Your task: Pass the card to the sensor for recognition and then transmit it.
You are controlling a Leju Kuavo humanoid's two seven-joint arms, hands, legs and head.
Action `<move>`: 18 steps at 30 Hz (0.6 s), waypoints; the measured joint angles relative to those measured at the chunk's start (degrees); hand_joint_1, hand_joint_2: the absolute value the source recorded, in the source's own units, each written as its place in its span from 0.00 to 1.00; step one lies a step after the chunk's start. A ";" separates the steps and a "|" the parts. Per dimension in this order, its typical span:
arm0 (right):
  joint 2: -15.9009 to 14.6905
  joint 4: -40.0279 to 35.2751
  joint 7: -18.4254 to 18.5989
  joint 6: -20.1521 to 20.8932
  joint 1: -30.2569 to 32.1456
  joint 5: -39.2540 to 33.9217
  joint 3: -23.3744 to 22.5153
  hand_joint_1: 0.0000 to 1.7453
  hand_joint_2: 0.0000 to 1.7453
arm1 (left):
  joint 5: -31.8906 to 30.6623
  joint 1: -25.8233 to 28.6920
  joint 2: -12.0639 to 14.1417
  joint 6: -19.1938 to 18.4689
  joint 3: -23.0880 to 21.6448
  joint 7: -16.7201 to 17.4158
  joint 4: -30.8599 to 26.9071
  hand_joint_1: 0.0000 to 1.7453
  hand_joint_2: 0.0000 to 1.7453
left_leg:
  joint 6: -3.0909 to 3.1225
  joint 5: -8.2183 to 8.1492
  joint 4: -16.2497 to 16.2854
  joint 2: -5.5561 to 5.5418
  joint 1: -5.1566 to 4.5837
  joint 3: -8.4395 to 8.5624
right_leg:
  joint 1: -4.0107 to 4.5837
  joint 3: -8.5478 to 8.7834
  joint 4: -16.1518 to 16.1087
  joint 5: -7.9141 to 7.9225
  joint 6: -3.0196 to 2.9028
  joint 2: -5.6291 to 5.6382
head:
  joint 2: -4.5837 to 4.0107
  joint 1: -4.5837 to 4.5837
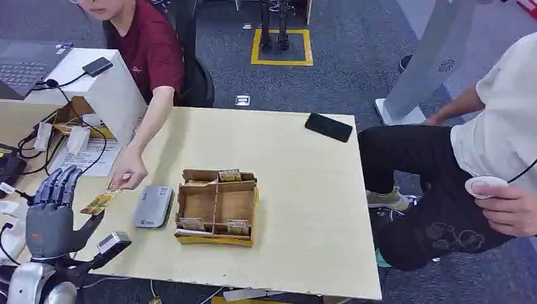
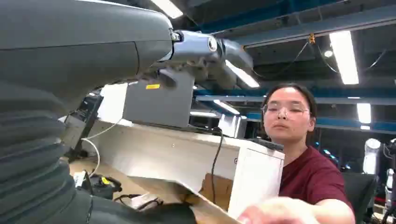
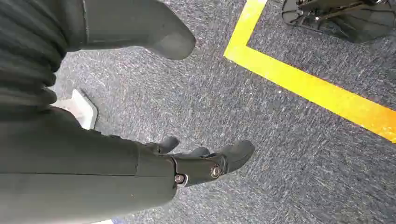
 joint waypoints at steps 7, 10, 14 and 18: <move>0.00 0.00 0.07 -0.02 0.00 0.15 0.00 0.00 1.00 | 0.89 0.00 0.00 0.00 0.00 -0.57 0.00 1.00 1.00 | 0.00 0.00 0.00 0.00 0.00 0.00 | 0.00 0.00 0.00 0.00 0.00 0.00 | 0.00 0.00; 0.00 0.00 0.07 -0.02 -0.01 0.15 0.00 0.00 1.00 | 0.94 -0.04 0.00 0.00 0.00 -0.57 0.00 1.00 1.00 | 0.00 0.00 0.00 0.00 0.00 0.00 | 0.00 0.00 0.00 0.00 0.00 0.00 | 0.00 0.00; 0.00 0.00 0.07 -0.07 -0.02 0.24 0.00 0.00 1.00 | 1.33 -0.04 0.02 -0.02 0.00 -0.96 0.00 1.00 1.00 | 0.00 0.00 0.00 0.00 0.00 0.00 | 0.00 0.00 0.00 0.00 0.00 0.00 | 0.00 0.00; 0.00 0.00 0.07 -0.07 -0.04 0.41 0.00 0.00 1.00 | 2.92 -0.04 0.02 -0.35 0.00 -1.83 0.00 1.00 1.00 | 0.00 0.00 0.00 0.00 0.00 0.00 | 0.00 0.00 0.00 0.00 0.00 0.00 | 0.02 0.00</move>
